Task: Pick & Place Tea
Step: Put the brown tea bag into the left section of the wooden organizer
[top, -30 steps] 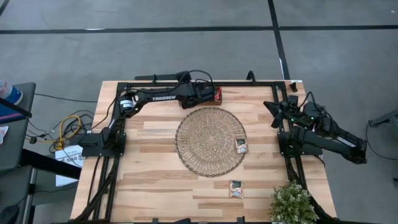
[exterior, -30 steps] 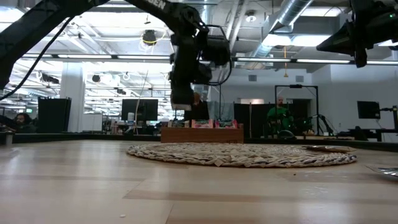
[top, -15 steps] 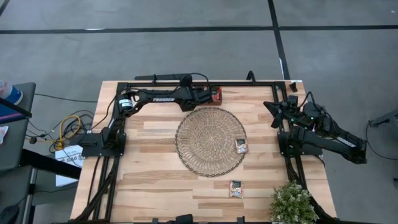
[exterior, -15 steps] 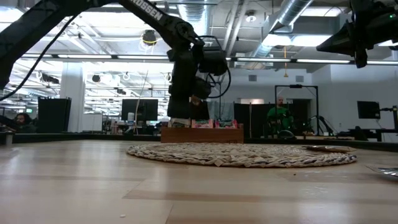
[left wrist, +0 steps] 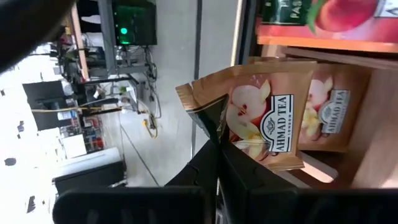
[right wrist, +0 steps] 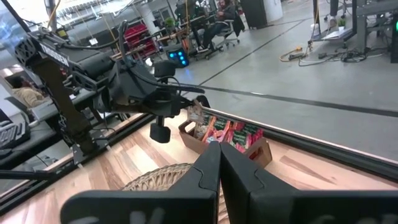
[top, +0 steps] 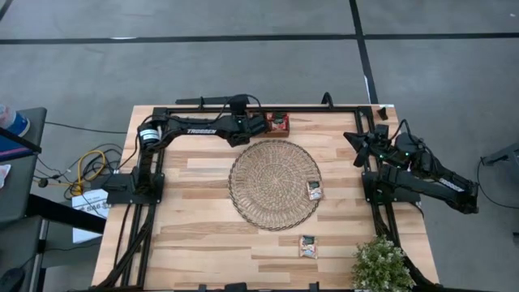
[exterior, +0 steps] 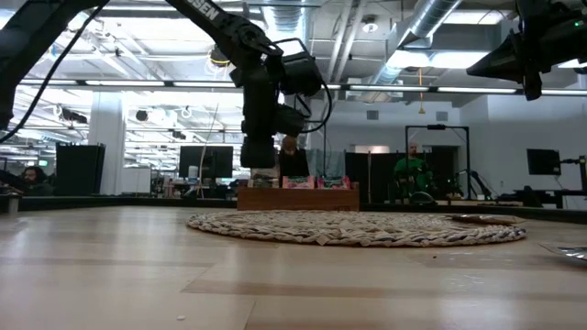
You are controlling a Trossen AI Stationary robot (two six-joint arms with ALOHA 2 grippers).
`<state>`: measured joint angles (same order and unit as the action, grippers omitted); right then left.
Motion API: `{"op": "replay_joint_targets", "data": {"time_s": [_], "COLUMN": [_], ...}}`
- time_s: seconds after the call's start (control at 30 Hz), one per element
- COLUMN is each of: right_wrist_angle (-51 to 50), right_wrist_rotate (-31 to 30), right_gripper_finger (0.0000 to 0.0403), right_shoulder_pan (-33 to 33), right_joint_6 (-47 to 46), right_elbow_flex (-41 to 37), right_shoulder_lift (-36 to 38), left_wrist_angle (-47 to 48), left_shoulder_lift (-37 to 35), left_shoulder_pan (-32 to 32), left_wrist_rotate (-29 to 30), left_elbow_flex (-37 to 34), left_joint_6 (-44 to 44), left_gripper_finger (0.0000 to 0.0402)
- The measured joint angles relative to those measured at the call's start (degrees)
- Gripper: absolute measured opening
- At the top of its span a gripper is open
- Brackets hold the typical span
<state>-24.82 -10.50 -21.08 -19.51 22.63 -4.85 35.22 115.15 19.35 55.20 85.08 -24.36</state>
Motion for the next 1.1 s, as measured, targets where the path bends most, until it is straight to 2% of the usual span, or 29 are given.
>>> {"op": "replay_joint_targets", "data": {"time_s": [0.53,0.83,1.1], "right_wrist_angle": [0.0,0.1,0.2], "right_wrist_rotate": [0.0,0.0,0.0], "right_gripper_finger": [0.0000,0.0000,0.0000], "right_shoulder_pan": [0.0,0.1,0.1], "right_joint_6": [0.0,-0.1,-0.1], "right_elbow_flex": [0.0,0.0,0.0], "right_shoulder_lift": [0.0,0.0,0.0], "left_wrist_angle": [-0.3,-1.4,-1.4], "left_shoulder_lift": [0.3,3.1,3.5], "left_shoulder_pan": [0.9,0.9,0.9], "left_wrist_rotate": [-3.2,-0.6,-2.2], "left_elbow_flex": [0.0,0.0,0.1], "left_joint_6": [1.1,-0.7,-0.4], "left_gripper_finger": [0.0001,0.0001,0.0001]}}
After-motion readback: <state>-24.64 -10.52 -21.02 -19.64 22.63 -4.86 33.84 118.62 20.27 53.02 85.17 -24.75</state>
